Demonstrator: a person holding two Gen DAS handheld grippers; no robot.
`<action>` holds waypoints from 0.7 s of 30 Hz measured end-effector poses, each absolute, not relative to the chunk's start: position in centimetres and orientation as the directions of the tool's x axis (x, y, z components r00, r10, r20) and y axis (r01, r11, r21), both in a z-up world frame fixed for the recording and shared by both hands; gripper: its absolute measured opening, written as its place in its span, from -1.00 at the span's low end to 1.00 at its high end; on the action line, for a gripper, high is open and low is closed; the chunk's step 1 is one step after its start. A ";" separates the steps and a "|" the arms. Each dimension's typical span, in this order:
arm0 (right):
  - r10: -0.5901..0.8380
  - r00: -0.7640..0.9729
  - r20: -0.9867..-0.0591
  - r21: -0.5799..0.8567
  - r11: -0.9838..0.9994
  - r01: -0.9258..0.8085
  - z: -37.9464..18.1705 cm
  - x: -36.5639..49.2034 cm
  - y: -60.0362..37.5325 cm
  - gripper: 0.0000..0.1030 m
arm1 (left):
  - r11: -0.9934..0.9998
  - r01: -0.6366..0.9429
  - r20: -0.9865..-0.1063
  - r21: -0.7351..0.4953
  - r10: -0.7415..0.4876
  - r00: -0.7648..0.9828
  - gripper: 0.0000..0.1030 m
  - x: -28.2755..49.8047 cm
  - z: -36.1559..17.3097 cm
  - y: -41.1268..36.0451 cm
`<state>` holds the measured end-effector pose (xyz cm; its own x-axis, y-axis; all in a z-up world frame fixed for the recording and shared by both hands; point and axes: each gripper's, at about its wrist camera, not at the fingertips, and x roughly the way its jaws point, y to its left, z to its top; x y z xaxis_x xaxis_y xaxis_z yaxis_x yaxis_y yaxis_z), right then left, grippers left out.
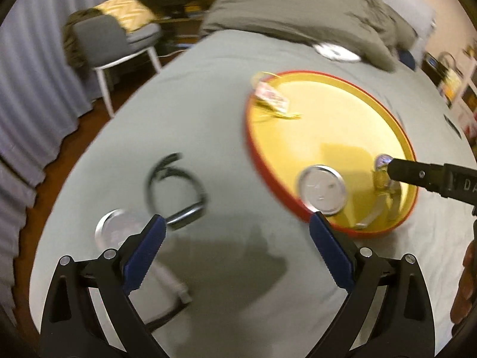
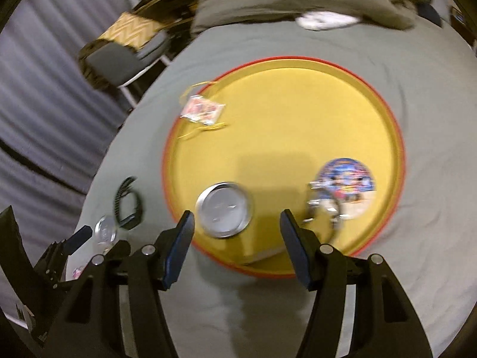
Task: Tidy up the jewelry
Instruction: 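Move the right tool to the silver metal watch while the left tool approaches the silver pin badge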
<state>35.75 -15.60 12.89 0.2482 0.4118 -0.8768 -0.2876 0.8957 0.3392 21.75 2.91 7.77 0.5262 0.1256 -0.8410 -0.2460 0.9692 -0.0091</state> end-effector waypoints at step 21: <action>0.346 0.202 -0.916 0.301 0.927 -0.223 8.3 38.1 -22.7 0.09 | 1.000 -0.001 -0.886 0.011 0.010 0.464 0.83 30.7 2.5 -4.6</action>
<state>38.12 -22.67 8.28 0.2022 0.3463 -0.9161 -0.2233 0.9271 0.3011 30.70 -4.57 2.54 0.4641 0.0105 -0.8857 -0.0008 0.9999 0.0114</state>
